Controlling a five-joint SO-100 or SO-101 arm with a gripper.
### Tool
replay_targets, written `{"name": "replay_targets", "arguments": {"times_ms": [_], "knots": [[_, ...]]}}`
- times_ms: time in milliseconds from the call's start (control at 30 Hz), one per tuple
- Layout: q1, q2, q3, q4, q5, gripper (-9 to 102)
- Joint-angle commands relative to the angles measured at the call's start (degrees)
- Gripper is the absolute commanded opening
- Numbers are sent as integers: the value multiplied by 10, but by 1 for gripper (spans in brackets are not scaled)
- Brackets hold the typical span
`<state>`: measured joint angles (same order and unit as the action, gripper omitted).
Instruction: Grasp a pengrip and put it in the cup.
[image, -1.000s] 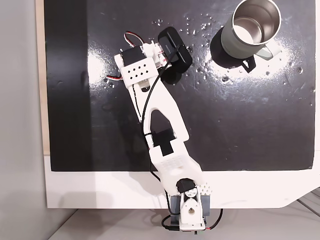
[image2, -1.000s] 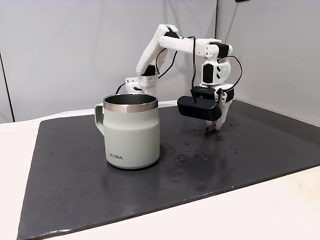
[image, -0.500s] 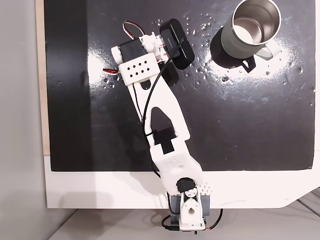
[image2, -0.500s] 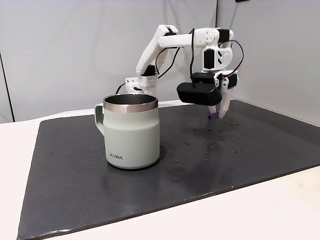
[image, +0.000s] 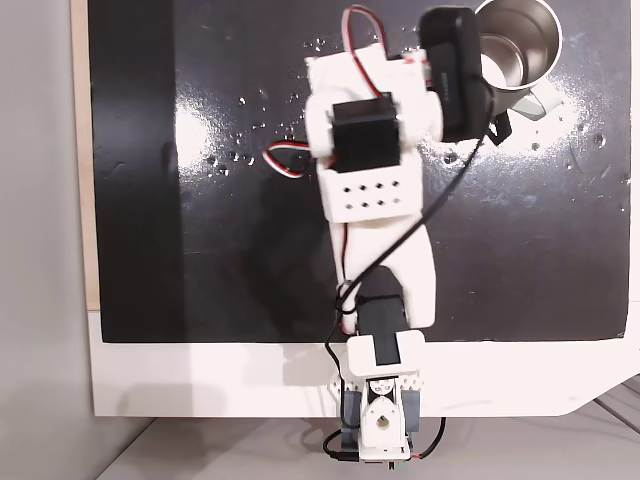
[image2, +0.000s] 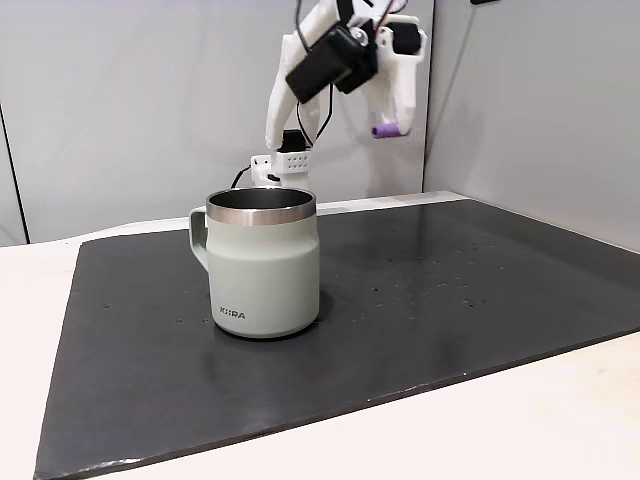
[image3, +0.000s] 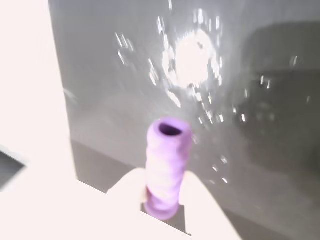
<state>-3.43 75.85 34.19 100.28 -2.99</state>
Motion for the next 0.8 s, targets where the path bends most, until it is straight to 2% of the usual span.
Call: {"name": "replay_targets", "arguments": {"times_ms": [0, 333, 767], "knots": [[68, 48, -28, 6, -18, 0], [214, -14, -89, 5, -85, 0], [257, -241, -358, 21, -145, 0]]}}
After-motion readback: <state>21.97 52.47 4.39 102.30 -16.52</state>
